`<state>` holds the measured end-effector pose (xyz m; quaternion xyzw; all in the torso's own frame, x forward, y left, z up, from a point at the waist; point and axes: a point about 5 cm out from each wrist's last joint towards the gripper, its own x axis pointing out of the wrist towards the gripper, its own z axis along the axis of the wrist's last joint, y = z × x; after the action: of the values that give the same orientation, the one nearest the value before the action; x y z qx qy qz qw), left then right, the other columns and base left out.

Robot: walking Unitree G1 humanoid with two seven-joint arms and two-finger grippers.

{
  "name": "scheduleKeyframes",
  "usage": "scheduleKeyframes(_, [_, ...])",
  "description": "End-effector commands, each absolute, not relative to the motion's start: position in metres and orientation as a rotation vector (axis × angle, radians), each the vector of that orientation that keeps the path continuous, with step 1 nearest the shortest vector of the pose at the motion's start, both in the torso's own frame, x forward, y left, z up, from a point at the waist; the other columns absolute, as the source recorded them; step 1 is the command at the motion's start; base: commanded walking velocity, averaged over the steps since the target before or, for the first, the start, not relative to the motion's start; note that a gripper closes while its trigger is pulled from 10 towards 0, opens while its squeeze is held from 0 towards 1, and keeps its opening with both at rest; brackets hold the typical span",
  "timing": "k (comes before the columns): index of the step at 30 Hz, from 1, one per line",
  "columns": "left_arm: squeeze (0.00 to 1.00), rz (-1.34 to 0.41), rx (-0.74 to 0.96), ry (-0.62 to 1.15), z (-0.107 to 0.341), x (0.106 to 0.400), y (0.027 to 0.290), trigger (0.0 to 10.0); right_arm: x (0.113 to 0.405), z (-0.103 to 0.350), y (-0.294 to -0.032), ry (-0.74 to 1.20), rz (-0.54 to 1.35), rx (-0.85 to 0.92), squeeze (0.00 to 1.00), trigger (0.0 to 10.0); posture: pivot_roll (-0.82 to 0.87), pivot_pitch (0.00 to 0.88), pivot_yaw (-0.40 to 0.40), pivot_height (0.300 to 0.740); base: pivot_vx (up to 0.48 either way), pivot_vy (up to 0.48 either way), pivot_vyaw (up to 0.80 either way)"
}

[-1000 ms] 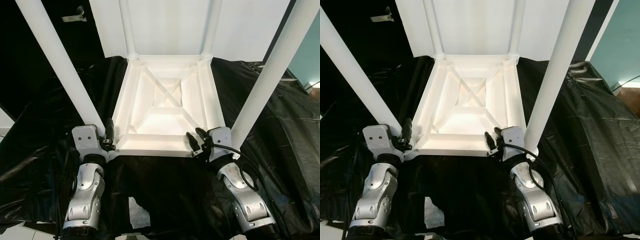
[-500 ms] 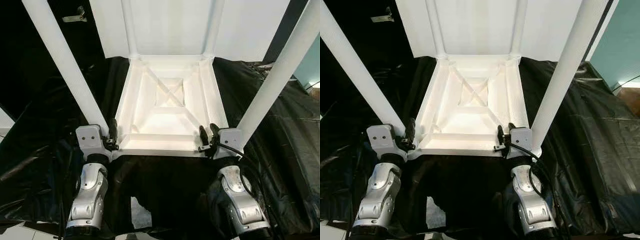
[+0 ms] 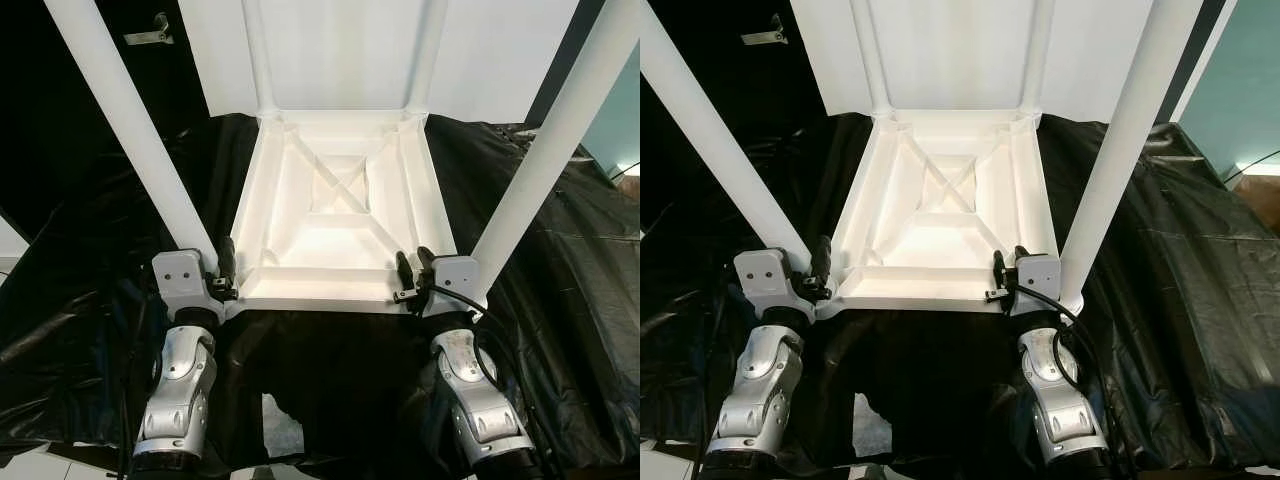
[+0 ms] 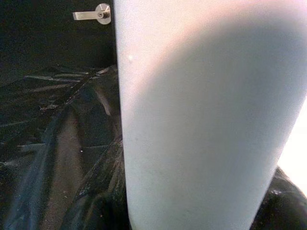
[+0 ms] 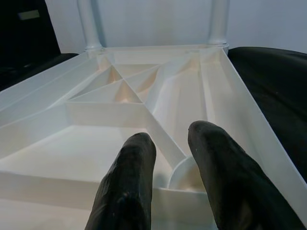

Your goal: Building children table

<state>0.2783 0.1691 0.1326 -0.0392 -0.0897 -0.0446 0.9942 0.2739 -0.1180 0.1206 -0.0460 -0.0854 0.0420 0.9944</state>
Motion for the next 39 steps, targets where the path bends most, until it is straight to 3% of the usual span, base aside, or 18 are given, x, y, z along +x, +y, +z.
scheduleKeyframes(1, [0.0, -0.153, -0.083, -0.162, 0.1271, 0.2776, 0.1627, 10.0, 0.2763, 0.1201, -0.1178, -0.169, 0.094, -0.088, 0.0, 10.0, 0.02, 0.009, 0.006, 0.74, 0.0, 0.0, 0.0])
scheduleKeyframes(39, [0.0, -0.175, -0.073, -0.163, 0.128, 0.2779, 0.1593, 10.0, 0.2834, 0.1173, -0.1101, -0.164, 0.093, -0.091, 0.0, 10.0, 0.02, 0.009, 0.012, 0.74, 0.0, 0.0, 0.0])
